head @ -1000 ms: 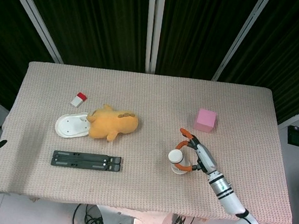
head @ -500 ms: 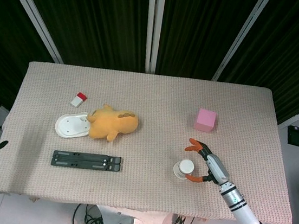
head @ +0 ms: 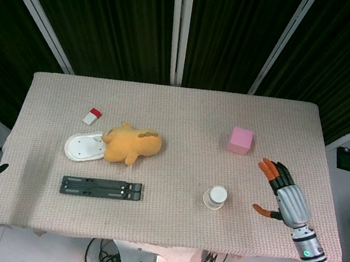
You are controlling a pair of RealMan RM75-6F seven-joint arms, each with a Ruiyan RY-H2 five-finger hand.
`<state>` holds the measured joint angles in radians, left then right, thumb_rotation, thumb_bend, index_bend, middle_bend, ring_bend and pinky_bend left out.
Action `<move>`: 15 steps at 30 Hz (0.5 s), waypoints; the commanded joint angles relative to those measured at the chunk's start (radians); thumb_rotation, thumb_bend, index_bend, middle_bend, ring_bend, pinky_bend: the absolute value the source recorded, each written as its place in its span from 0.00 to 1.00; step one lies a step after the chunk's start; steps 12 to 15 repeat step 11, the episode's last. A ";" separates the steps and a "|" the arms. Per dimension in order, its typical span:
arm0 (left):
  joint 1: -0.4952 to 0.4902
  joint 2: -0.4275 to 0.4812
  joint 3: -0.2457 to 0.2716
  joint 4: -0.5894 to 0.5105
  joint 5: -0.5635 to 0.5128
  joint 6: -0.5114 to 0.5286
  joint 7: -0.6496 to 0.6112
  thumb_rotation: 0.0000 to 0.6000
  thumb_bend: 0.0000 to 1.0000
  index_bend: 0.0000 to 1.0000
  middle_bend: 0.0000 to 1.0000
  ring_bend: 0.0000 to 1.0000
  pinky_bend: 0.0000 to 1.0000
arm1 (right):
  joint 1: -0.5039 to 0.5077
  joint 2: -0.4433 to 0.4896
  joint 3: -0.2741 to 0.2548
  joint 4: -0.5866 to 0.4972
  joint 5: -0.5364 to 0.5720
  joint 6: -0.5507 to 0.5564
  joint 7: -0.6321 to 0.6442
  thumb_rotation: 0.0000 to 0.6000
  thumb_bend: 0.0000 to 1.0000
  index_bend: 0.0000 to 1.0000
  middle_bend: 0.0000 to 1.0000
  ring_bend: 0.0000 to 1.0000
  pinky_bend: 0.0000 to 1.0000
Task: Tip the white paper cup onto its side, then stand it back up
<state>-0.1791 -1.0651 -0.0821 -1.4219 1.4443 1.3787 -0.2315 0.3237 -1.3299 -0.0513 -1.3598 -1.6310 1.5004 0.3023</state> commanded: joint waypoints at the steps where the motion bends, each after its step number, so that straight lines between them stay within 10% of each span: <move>1: 0.001 0.001 0.000 0.001 0.000 0.000 -0.002 1.00 0.15 0.03 0.00 0.00 0.00 | -0.136 0.164 0.053 -0.255 0.185 0.089 -0.384 1.00 0.00 0.00 0.00 0.00 0.00; 15: 0.003 0.006 0.003 0.005 0.002 0.000 -0.017 1.00 0.15 0.03 0.00 0.00 0.00 | -0.166 0.136 0.113 -0.289 0.308 0.061 -0.495 1.00 0.00 0.00 0.00 0.00 0.00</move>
